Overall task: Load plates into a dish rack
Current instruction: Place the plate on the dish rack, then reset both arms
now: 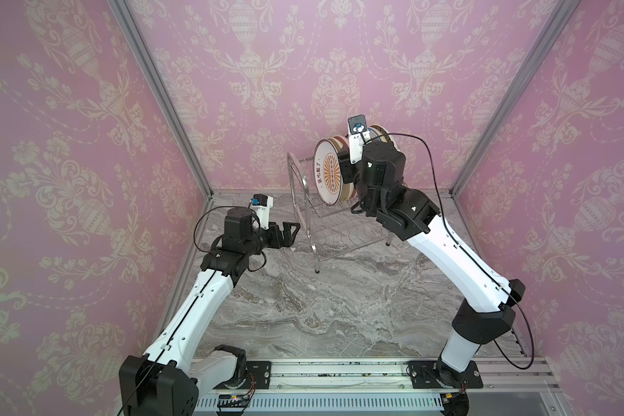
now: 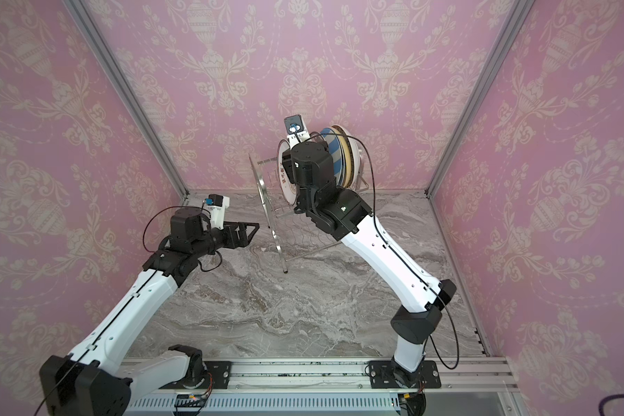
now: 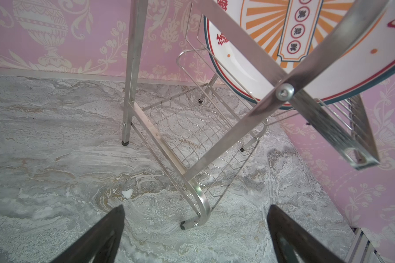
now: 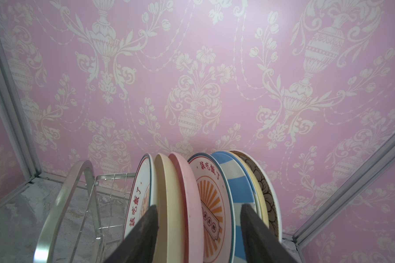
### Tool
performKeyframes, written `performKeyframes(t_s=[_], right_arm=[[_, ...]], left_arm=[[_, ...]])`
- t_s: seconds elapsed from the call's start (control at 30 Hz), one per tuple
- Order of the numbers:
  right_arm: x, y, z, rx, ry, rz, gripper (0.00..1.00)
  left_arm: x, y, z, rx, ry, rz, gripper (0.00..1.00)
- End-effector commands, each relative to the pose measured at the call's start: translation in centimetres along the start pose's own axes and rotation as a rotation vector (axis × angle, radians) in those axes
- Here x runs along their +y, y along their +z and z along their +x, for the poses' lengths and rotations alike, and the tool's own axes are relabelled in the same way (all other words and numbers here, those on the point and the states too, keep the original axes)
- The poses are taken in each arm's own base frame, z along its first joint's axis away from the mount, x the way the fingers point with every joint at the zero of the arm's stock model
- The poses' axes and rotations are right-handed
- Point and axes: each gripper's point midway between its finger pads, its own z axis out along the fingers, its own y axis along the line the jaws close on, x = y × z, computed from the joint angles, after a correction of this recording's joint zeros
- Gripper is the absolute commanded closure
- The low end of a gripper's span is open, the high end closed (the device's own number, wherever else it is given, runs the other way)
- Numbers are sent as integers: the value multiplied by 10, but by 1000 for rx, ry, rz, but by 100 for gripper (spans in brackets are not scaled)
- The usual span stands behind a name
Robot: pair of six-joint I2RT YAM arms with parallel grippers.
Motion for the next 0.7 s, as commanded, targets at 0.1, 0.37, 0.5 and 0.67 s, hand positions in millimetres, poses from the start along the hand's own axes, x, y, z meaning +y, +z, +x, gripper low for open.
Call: performKeyframes(t_s=[0.1,0.37,0.5,0.67], right_arm=[[7,-25,35,125,98,-145,43],[23,-22,51,213,162,-252,50],[33,-15,67,304,163,-243,57],[45,-10,77,338,184,-263,59]], left_arm=[[7,-13,-10,-20,51,-73,1],[5,-11,-12,-34,29,-52,1],[4,-15,-12,-36,39,-57,1],[5,-11,-8,-17,45,-52,1]])
